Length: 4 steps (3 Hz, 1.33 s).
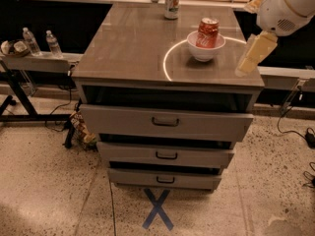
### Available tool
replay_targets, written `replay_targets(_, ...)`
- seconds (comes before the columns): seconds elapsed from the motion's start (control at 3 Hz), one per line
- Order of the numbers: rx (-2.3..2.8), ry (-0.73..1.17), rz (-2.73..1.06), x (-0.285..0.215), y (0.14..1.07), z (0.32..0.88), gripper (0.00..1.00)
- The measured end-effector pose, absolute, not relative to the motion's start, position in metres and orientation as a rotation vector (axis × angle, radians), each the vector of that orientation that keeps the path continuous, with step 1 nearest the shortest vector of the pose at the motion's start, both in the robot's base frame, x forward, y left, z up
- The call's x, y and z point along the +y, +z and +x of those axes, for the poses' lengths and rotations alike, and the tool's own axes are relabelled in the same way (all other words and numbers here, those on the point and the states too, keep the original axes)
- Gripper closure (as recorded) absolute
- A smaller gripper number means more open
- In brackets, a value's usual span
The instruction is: Pick coke can from white bowl and place on counter
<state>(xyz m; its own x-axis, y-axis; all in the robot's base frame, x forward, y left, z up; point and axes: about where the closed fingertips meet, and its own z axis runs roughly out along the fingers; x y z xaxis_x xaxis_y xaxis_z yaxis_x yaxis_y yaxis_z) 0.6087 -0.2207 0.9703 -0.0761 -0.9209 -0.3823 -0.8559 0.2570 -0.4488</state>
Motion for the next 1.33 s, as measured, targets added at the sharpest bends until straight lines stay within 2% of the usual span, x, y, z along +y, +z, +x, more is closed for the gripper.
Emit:
replay_targets(0.67, 1.922, -0.051, -1.523, -0.206, 0.963, 0.63, 0.0)
replay_targets(1.33, 1.857, 0.083, -1.229, -0.174, 0.949, 0.737, 0.0)
